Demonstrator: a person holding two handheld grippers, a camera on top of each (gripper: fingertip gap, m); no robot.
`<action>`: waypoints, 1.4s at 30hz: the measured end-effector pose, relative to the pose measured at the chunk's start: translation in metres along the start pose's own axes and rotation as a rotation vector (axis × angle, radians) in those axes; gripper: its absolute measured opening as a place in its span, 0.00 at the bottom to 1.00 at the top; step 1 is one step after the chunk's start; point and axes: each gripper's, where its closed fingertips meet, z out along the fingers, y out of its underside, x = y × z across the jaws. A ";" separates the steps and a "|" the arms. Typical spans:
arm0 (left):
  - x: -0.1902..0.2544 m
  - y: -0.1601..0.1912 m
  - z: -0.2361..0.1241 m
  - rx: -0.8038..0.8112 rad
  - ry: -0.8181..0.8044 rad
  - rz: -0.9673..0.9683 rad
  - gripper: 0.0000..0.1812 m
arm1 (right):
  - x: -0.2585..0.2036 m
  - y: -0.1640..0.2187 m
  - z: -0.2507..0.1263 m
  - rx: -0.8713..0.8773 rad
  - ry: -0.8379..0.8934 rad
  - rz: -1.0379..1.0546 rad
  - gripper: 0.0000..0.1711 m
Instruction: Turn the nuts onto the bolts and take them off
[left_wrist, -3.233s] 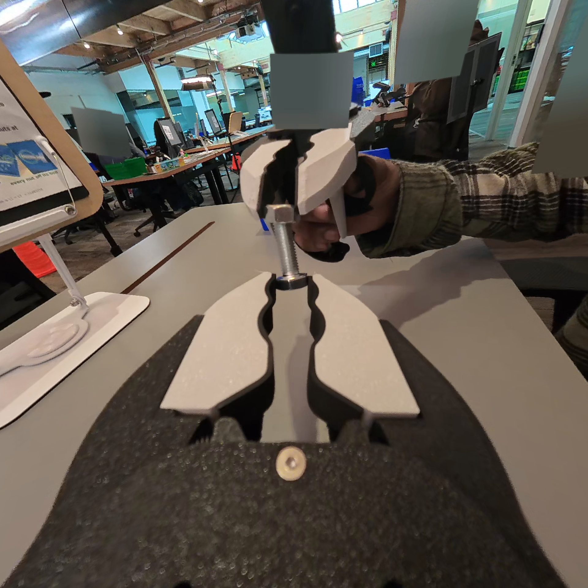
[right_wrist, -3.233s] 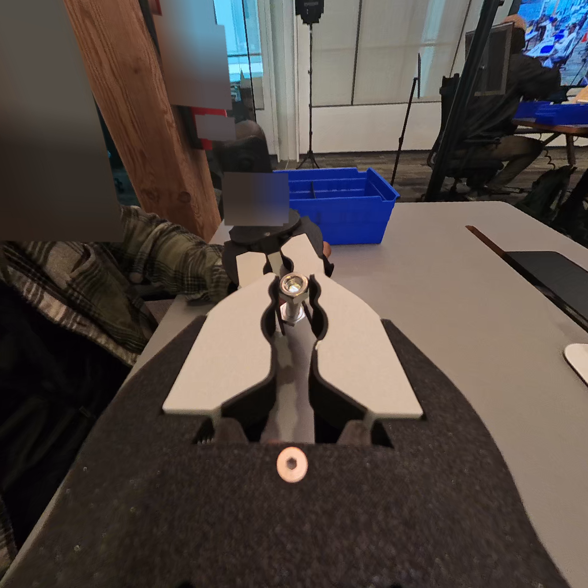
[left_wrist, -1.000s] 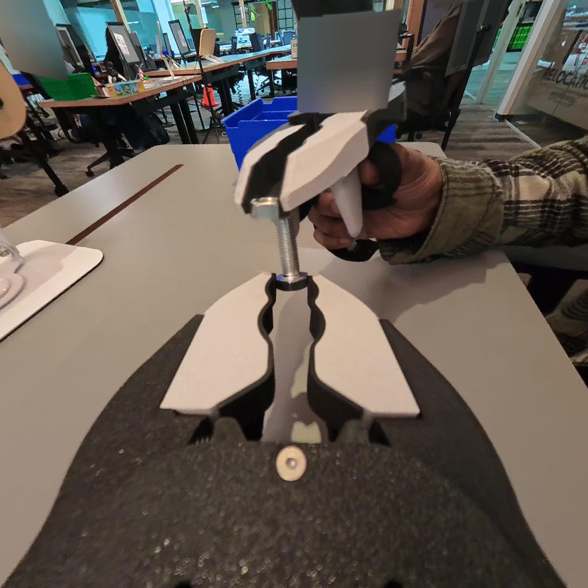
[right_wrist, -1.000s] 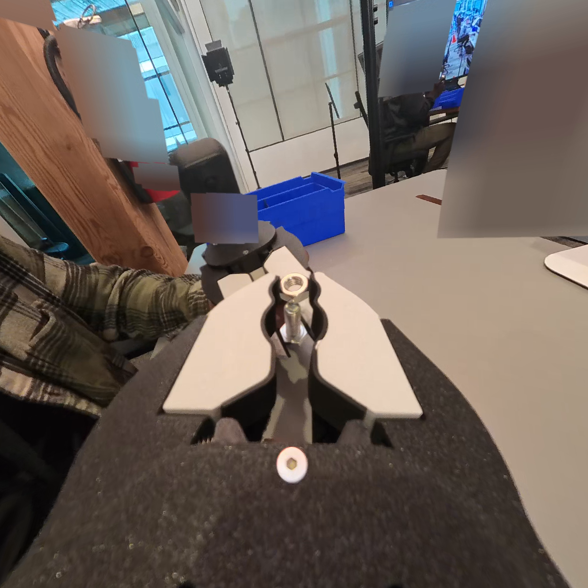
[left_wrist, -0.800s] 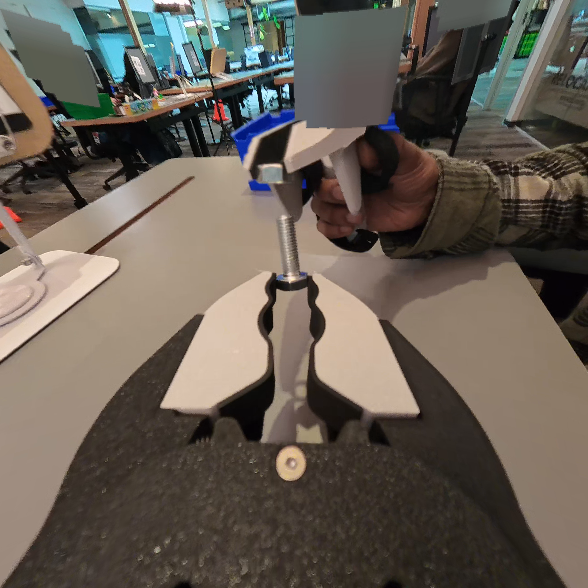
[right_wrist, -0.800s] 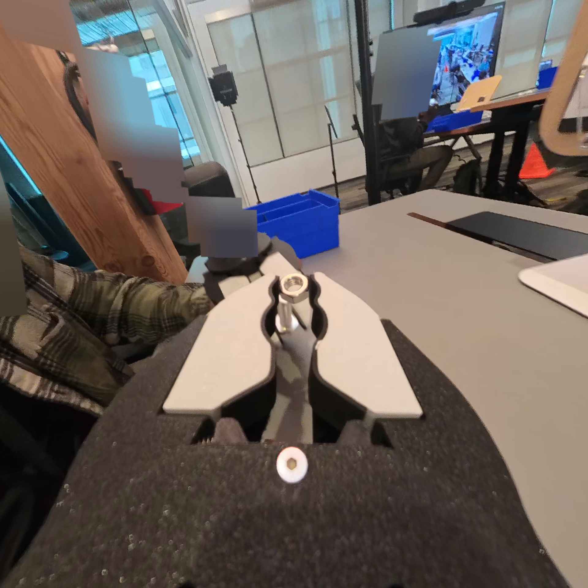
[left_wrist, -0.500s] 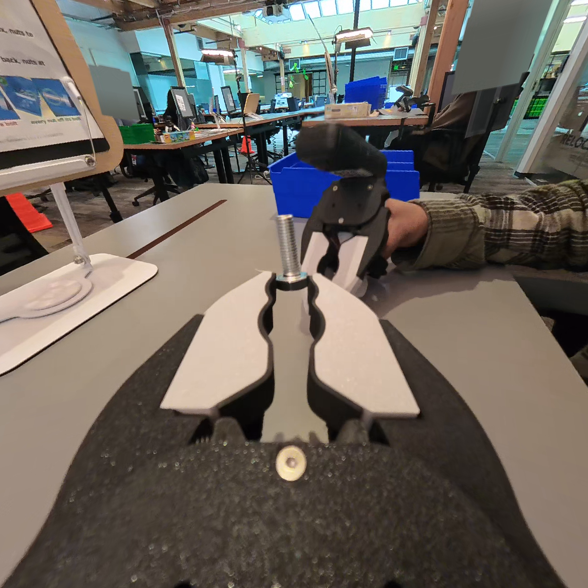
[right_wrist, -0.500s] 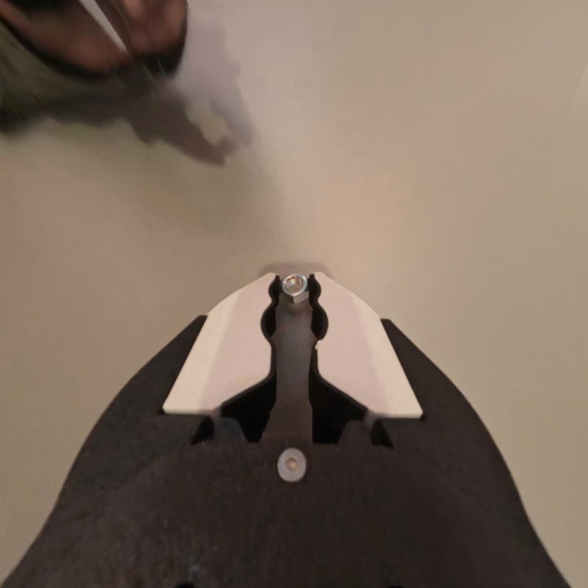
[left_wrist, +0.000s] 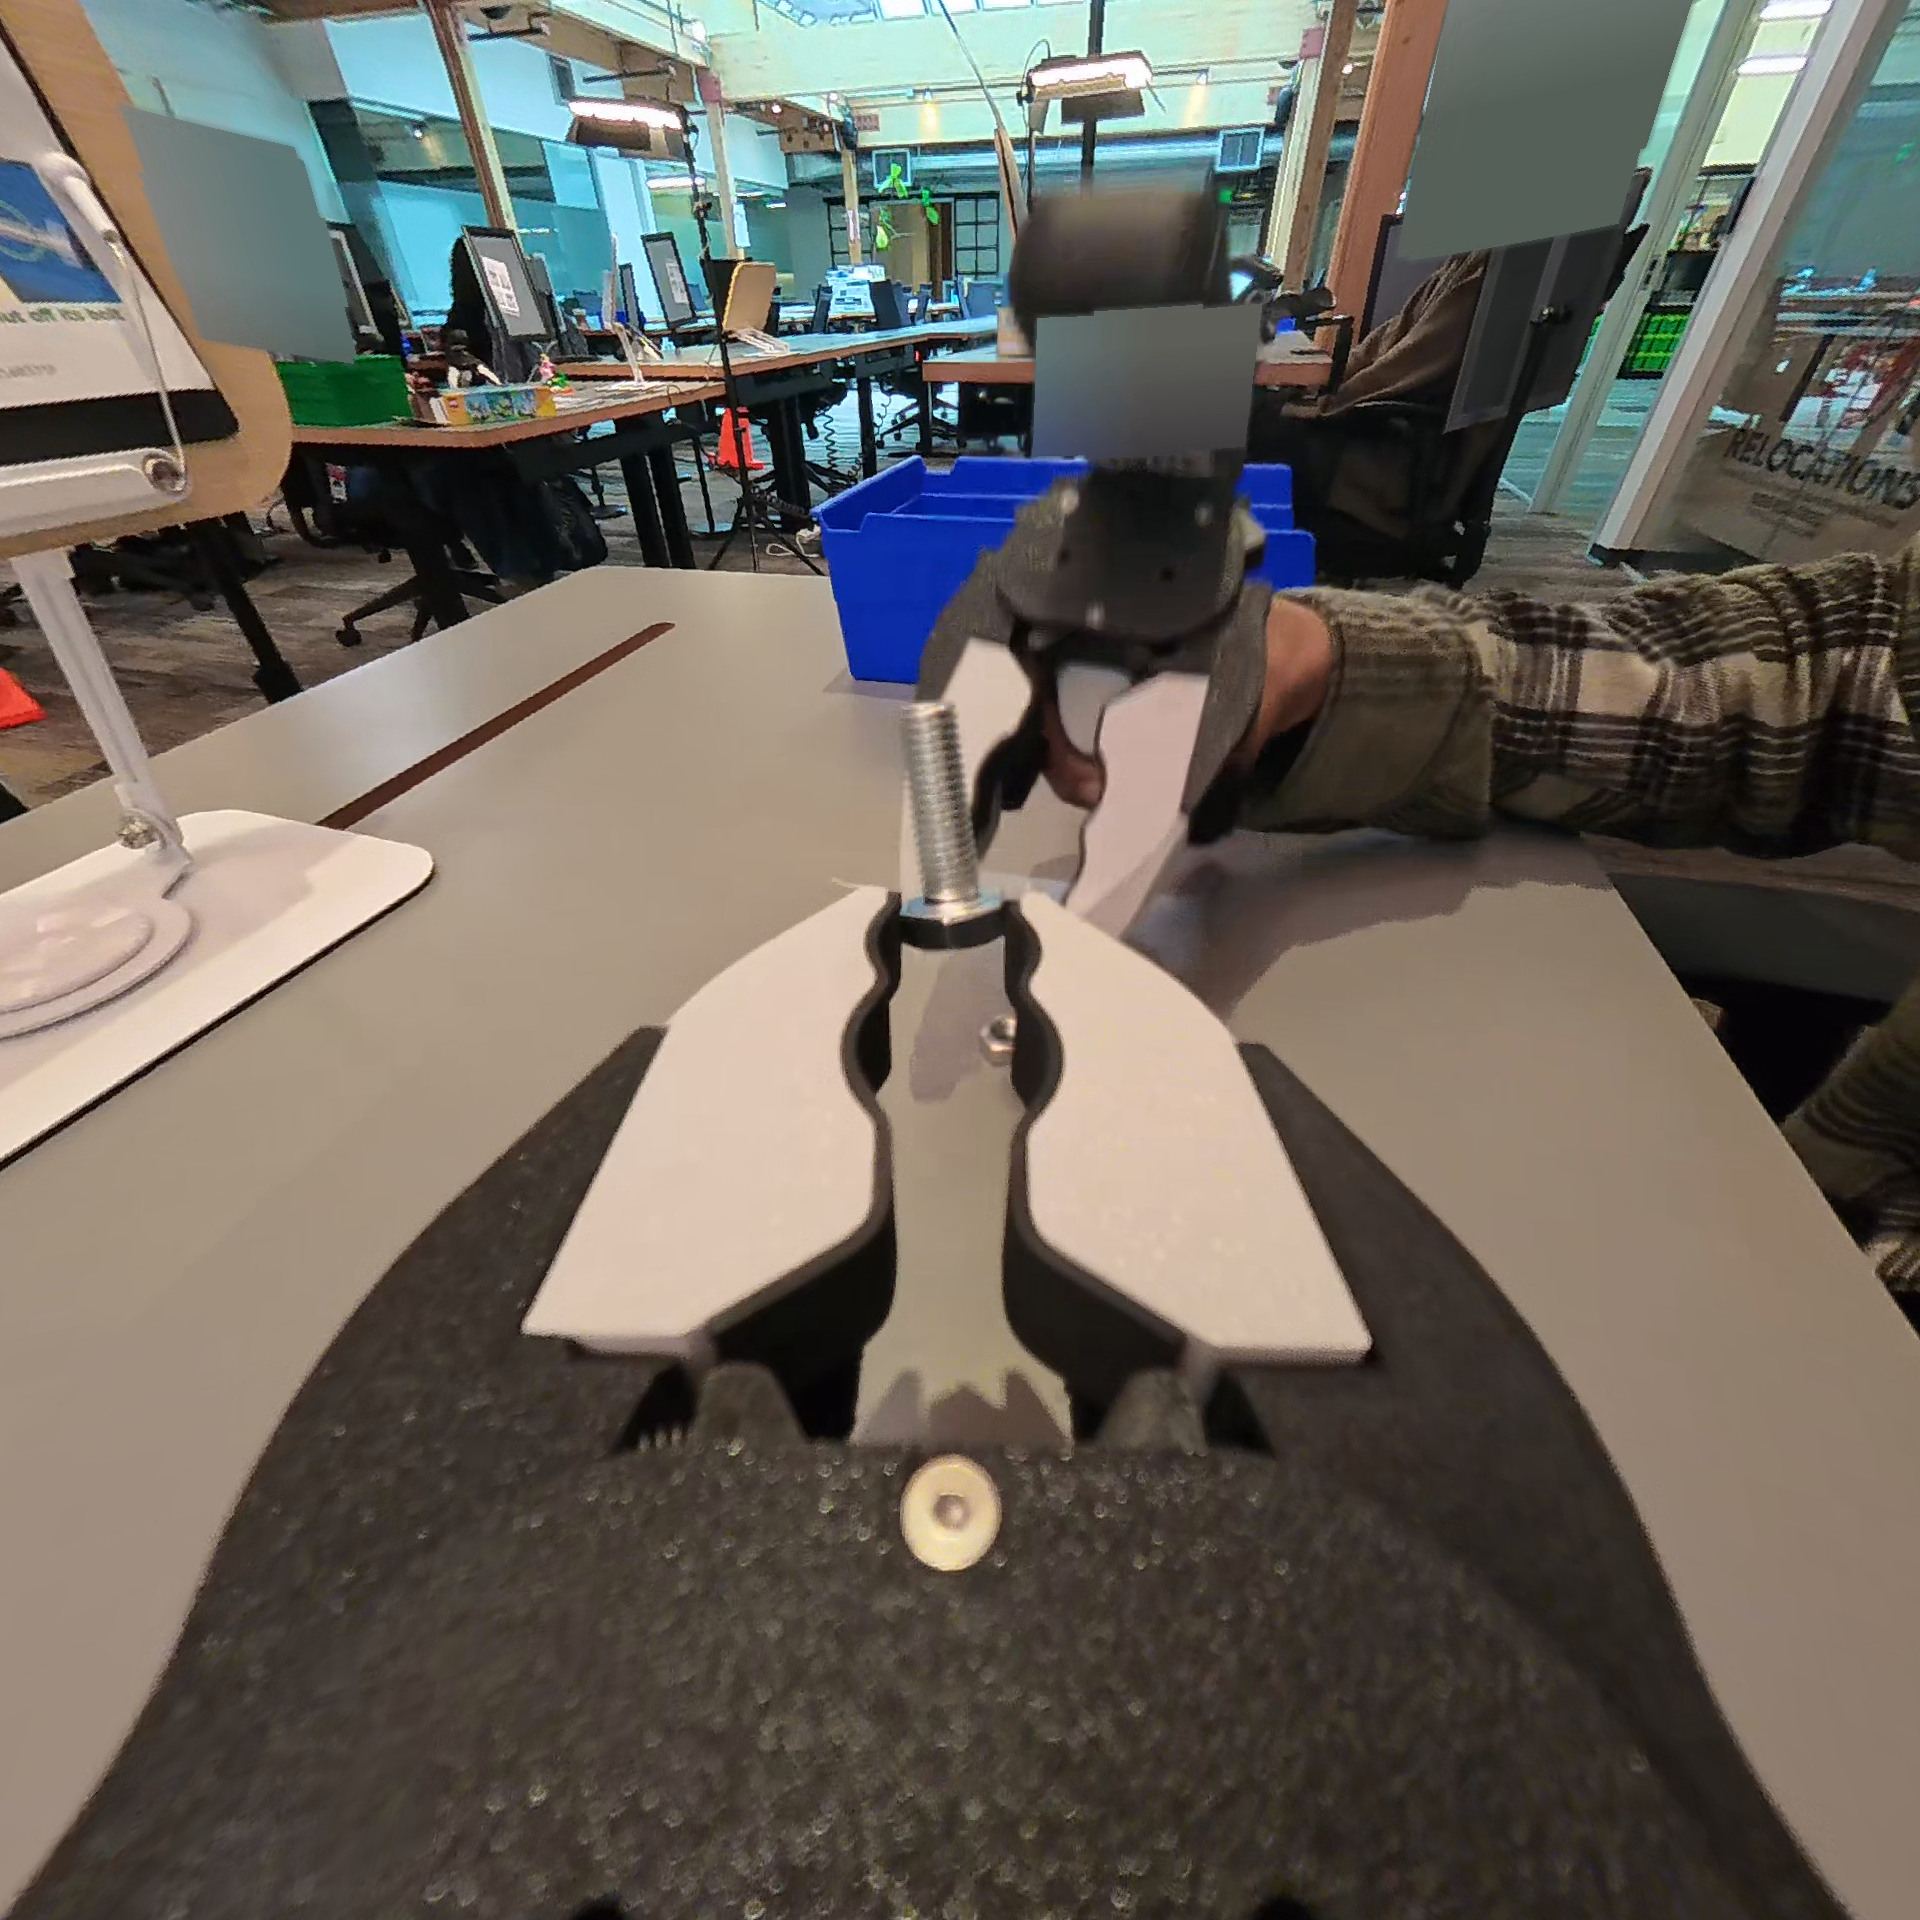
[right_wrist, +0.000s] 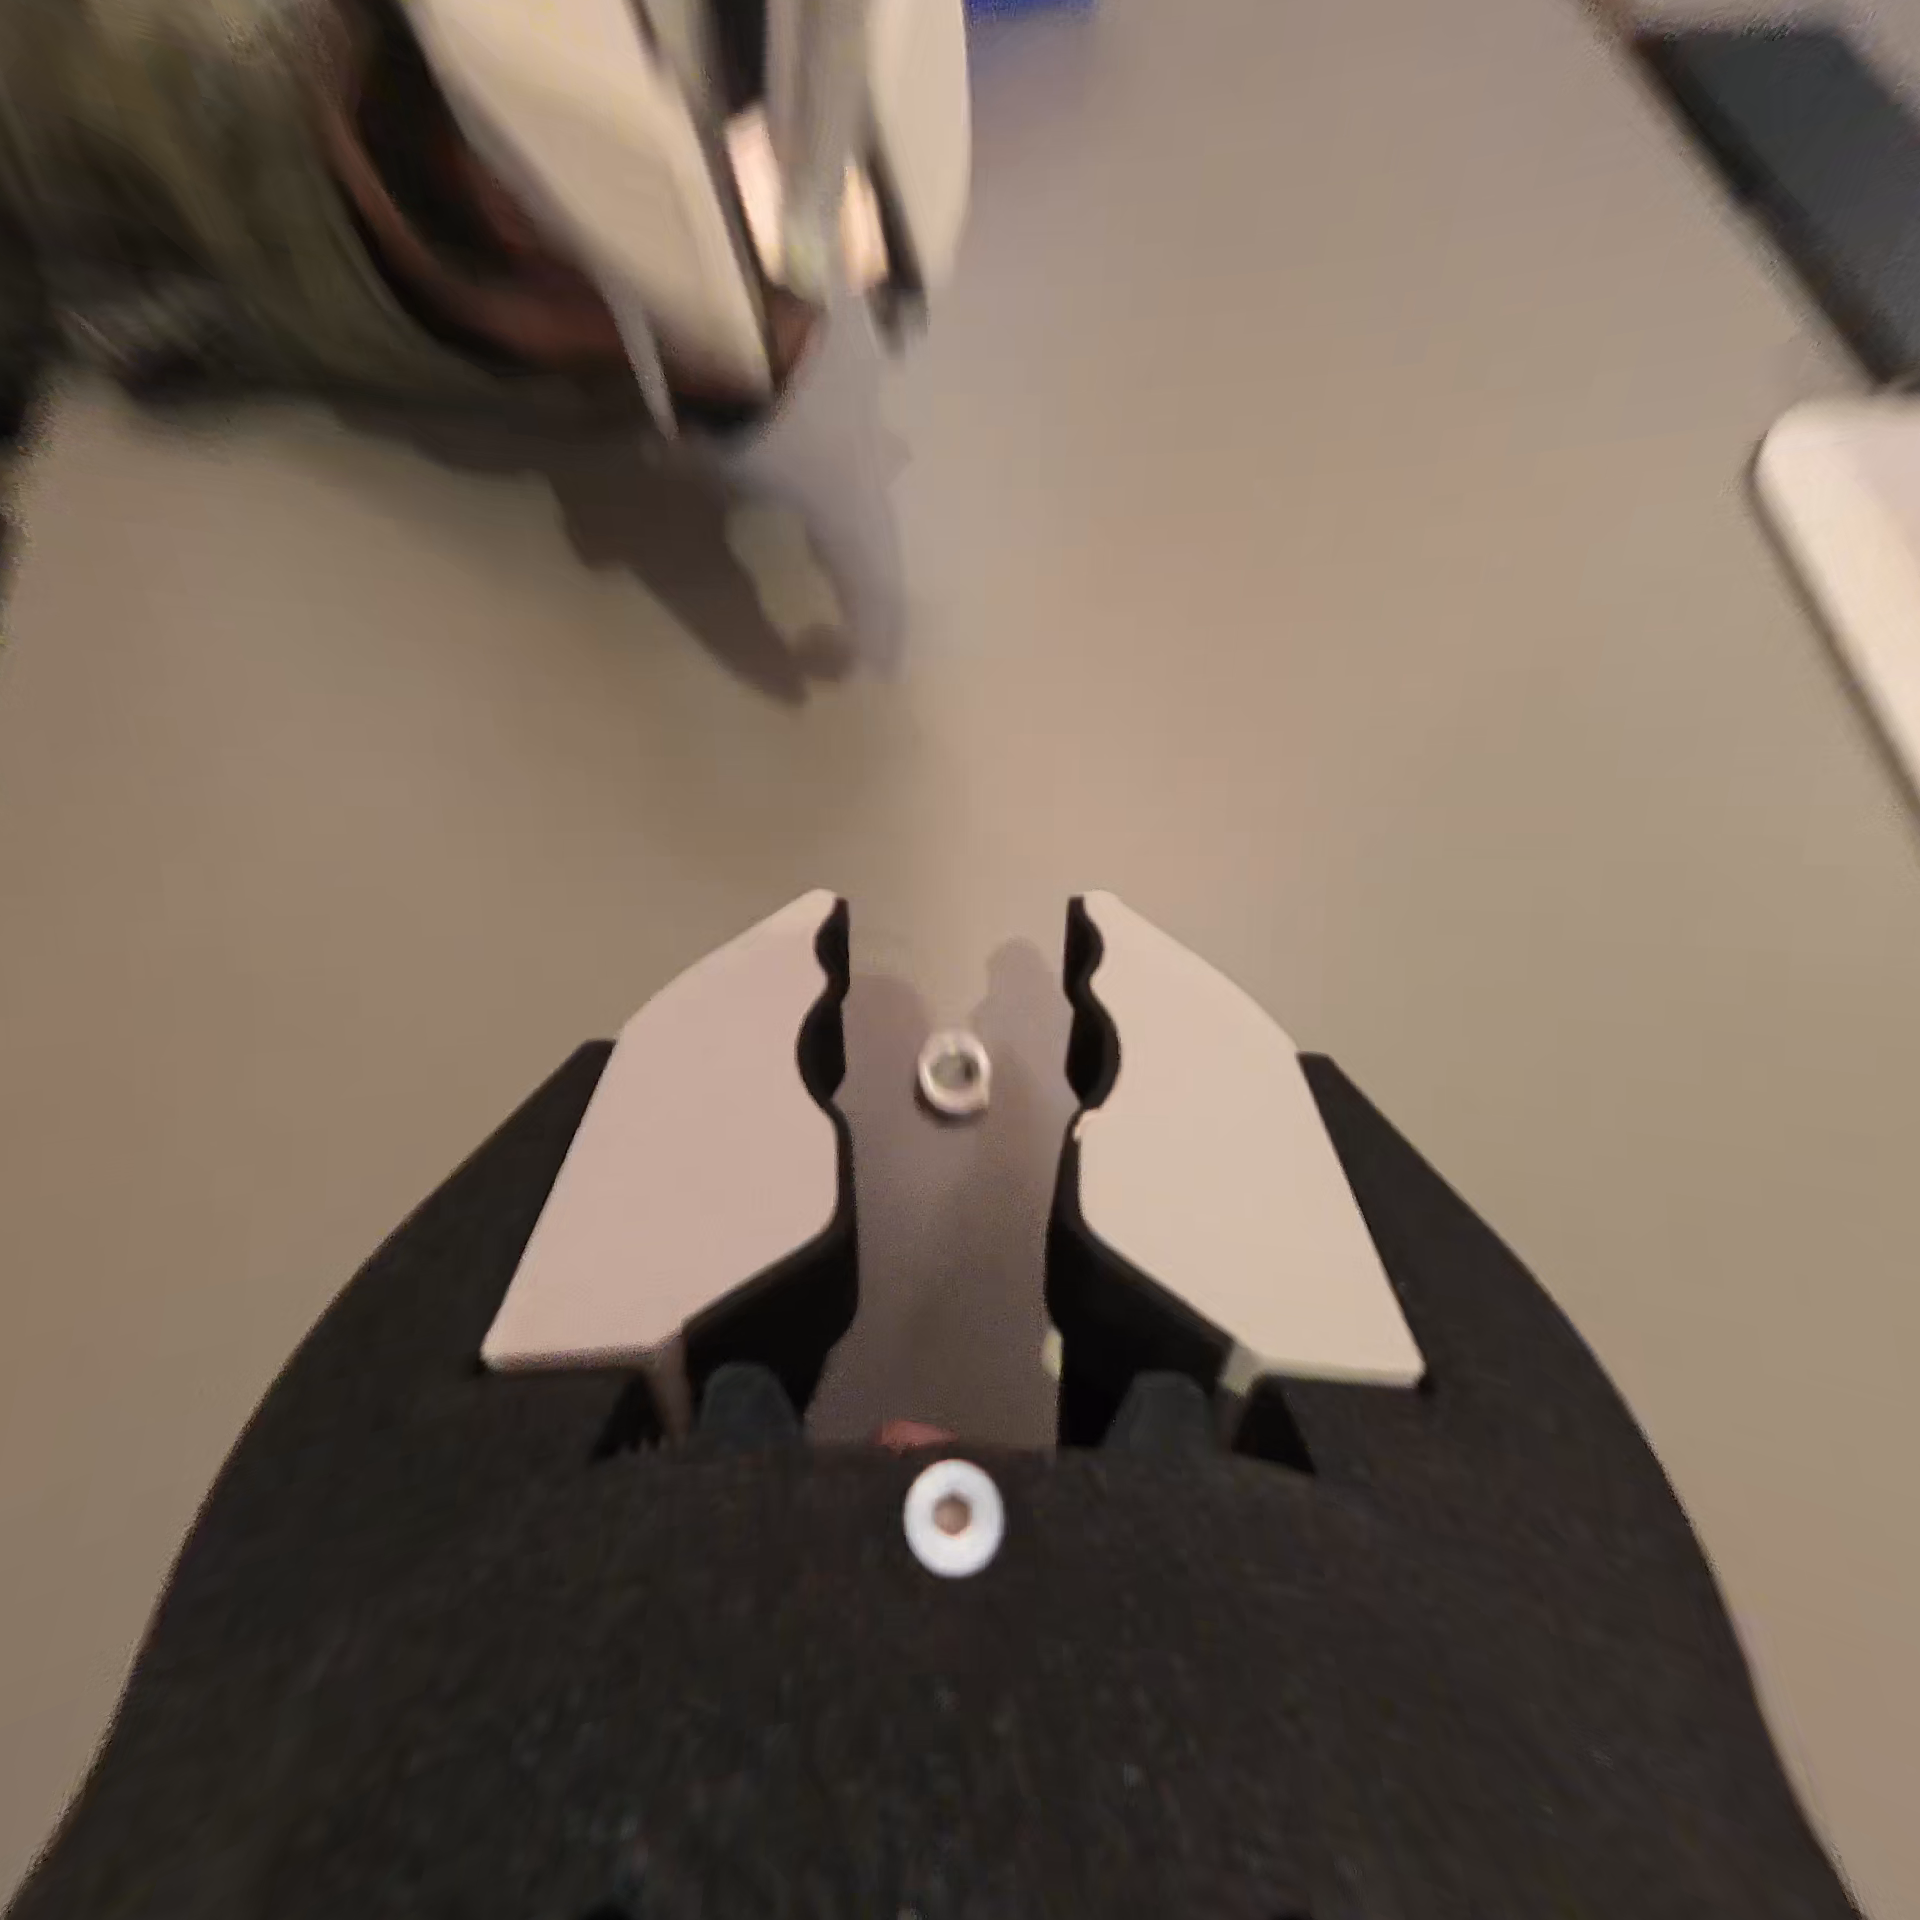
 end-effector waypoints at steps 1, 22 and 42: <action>0.001 0.000 0.001 0.000 0.008 -0.004 0.10 | -0.004 -0.021 -0.006 0.077 -0.024 -0.006 0.22; 0.009 0.003 0.006 0.002 0.103 -0.088 0.14 | -0.029 -0.106 0.000 0.199 -0.289 -0.224 0.05; 0.016 0.019 0.013 -0.078 0.113 -0.028 0.14 | -0.037 -0.101 0.007 0.234 -0.340 -0.272 0.05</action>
